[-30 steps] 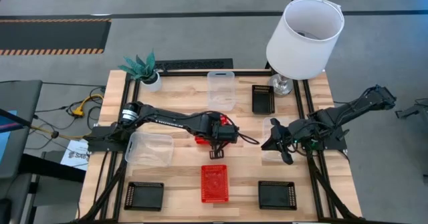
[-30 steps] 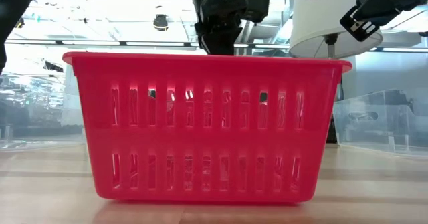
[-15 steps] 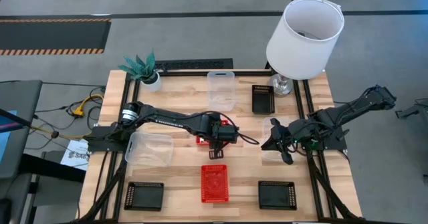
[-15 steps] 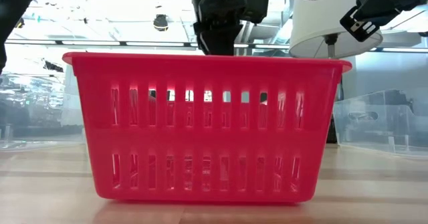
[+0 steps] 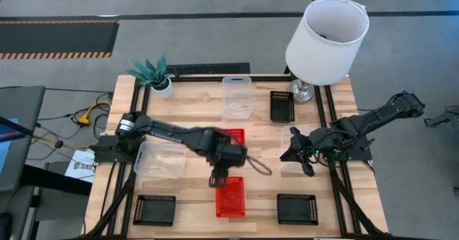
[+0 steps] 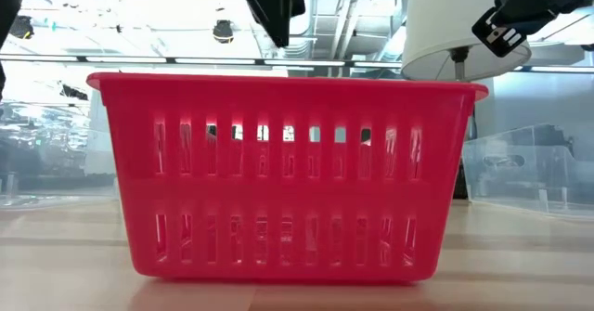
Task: Stack baskets by color
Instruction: Stack the bottom red bin on the top stacked red bins
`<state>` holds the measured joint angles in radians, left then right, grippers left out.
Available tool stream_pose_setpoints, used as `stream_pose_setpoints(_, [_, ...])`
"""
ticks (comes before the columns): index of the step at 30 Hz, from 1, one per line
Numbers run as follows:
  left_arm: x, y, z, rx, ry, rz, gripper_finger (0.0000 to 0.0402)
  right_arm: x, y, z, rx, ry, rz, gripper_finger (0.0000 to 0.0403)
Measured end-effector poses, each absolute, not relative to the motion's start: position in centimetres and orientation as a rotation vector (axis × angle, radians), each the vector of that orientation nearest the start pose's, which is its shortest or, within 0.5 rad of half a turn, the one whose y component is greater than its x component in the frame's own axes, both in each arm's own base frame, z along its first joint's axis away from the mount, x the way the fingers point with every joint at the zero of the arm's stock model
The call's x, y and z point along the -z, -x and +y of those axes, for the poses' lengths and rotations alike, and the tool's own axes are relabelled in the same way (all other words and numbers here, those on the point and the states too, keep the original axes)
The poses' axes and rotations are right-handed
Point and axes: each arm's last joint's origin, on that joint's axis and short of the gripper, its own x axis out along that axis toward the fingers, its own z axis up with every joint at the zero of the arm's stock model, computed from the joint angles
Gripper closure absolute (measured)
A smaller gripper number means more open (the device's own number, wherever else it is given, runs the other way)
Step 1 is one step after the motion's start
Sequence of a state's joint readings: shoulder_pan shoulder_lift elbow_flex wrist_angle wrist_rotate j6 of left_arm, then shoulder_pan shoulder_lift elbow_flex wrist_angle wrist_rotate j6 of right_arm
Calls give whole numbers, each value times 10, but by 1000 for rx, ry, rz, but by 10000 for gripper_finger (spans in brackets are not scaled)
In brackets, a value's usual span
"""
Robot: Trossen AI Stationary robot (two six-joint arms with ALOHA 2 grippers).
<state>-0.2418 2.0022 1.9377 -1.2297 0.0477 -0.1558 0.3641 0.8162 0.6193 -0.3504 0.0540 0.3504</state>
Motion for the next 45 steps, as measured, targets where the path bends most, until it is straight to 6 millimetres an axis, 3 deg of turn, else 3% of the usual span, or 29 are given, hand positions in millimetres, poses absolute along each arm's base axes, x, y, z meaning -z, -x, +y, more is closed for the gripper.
stream_pose_setpoints(4, [-285, -395, -119, 169, -50, 1252, 209, -256, -163, 60, -206, -225, 585, 345])
stream_pose_setpoints(7, [-267, -398, -127, 149, -39, 1235, 209, -256, -163, 60, -205, -222, 590, 345])
stream_pose_setpoints(17, [-207, -396, -129, 49, 98, 1224, 209, -251, -160, 59, -201, -198, 650, 345])
stream_pose_setpoints(25, [-181, -390, -135, 33, 106, 1185, 210, -247, -156, 59, -214, -185, 707, 345])
stream_pose_setpoints(30, [-179, -389, -134, 19, 82, 1186, 243, -247, -157, 59, -214, -186, 706, 345])
stream_pose_setpoints(37, [-179, -388, -132, 26, 62, 1198, 388, -247, -157, 59, -214, -187, 705, 345])
stream_pose_setpoints(42, [-183, -391, -123, 53, 128, 1206, 399, -247, -157, 59, -215, -188, 700, 345])
stream_pose_setpoints(45, [-204, -393, -117, 90, 146, 1154, 400, -249, -157, 59, -215, -210, 678, 345])
